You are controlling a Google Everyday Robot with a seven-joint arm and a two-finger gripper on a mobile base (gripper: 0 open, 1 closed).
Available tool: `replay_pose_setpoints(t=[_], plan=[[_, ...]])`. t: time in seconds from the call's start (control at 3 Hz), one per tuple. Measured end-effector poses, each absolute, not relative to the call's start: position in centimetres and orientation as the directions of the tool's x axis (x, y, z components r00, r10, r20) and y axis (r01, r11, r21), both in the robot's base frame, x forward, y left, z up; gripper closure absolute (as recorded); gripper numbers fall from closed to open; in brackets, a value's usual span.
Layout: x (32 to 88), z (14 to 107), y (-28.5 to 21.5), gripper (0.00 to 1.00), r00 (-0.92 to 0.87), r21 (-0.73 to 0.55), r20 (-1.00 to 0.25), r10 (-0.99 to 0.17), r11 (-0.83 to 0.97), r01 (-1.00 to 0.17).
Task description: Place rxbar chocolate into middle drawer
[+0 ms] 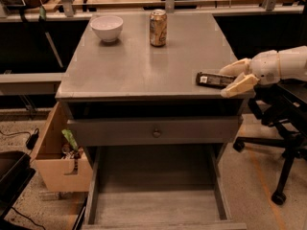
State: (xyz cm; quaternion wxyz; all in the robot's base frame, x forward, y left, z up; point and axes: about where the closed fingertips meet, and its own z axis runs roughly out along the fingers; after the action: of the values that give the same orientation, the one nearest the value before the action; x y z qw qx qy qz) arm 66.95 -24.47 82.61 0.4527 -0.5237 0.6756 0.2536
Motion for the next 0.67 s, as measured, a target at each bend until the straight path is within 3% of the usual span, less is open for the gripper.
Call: replay_pose_setpoints(t=[0.33, 0.67], plan=[[66.95, 82.62, -24.46, 1.0, -0.042, -0.131, -0.877, -0.478, 0.323, -0.937], [66.96, 82.61, -24.45, 0.83, -0.042, -0.131, -0.877, -0.478, 0.323, -0.937]])
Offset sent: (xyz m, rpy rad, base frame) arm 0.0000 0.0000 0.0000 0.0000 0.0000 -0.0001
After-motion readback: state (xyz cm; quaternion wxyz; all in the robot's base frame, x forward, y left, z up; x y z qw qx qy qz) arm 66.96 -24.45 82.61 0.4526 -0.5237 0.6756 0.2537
